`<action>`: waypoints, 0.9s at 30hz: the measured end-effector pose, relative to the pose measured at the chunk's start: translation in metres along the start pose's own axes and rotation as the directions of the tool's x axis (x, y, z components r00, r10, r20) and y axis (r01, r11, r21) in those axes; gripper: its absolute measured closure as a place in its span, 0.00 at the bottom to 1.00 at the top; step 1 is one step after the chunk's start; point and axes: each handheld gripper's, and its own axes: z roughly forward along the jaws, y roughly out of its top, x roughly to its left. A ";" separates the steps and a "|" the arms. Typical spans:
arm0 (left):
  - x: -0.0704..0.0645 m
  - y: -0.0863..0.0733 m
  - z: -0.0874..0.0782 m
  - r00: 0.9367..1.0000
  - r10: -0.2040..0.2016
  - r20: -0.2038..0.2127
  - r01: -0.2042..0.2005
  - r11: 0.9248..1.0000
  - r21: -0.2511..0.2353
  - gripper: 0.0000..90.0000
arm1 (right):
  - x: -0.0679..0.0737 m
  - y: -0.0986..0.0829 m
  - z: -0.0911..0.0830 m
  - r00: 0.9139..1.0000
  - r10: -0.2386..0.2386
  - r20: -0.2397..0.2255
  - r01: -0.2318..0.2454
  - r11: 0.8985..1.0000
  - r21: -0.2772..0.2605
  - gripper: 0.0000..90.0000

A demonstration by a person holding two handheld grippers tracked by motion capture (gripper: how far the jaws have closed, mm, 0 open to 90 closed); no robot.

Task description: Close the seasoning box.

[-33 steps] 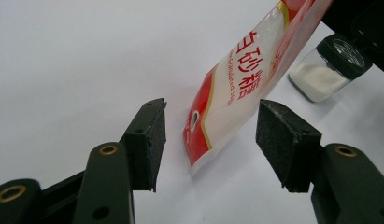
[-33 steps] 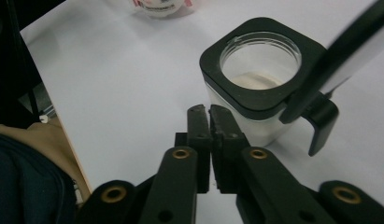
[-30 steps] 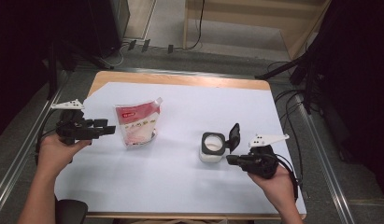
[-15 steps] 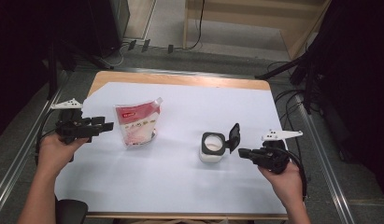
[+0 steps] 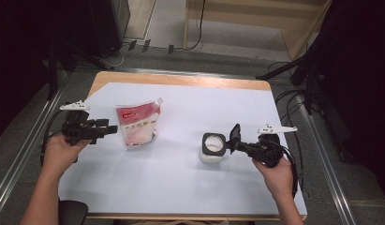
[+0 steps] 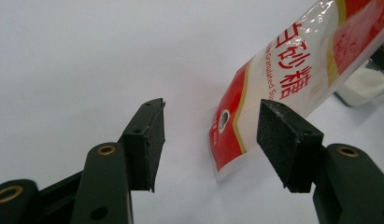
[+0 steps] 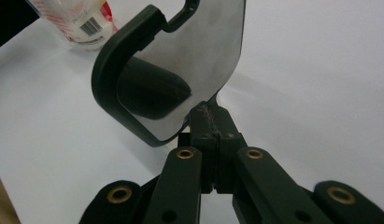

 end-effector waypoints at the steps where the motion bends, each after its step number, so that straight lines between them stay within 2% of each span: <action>1: 0.000 0.000 0.000 1.000 -0.003 0.000 0.003 1.000 0.000 0.47 | 0.001 0.001 0.001 1.000 0.004 0.002 -0.004 1.000 0.007 1.00; 3: 0.000 0.000 0.000 1.000 -0.004 0.005 0.004 1.000 -0.001 0.47 | 0.003 0.001 0.004 1.000 -0.005 0.022 0.005 1.000 0.007 0.99; 6: 0.001 0.000 0.001 1.000 -0.004 0.003 0.004 1.000 0.001 0.47 | 0.003 0.001 0.003 1.000 0.005 0.026 -0.005 1.000 -0.003 0.99; 8: 0.001 0.000 0.001 1.000 -0.002 -0.006 0.002 1.000 0.003 0.47 | 0.004 0.002 0.001 0.999 0.010 0.032 -0.009 1.000 -0.028 1.00; 10: 0.001 -0.001 0.002 1.000 -0.001 -0.001 0.001 1.000 0.005 0.47 | 0.005 0.003 -0.001 0.999 0.019 0.030 -0.017 0.999 -0.051 1.00; 24: 0.002 -0.002 0.003 1.000 0.007 -0.006 -0.007 1.000 0.010 0.46 | 0.011 0.004 -0.002 0.999 0.016 0.037 -0.013 0.997 -0.080 1.00; 27: 0.001 -0.002 0.003 1.000 0.008 -0.007 -0.008 1.000 0.014 0.46 | 0.014 0.004 -0.001 1.000 0.008 0.026 -0.006 0.997 -0.083 1.00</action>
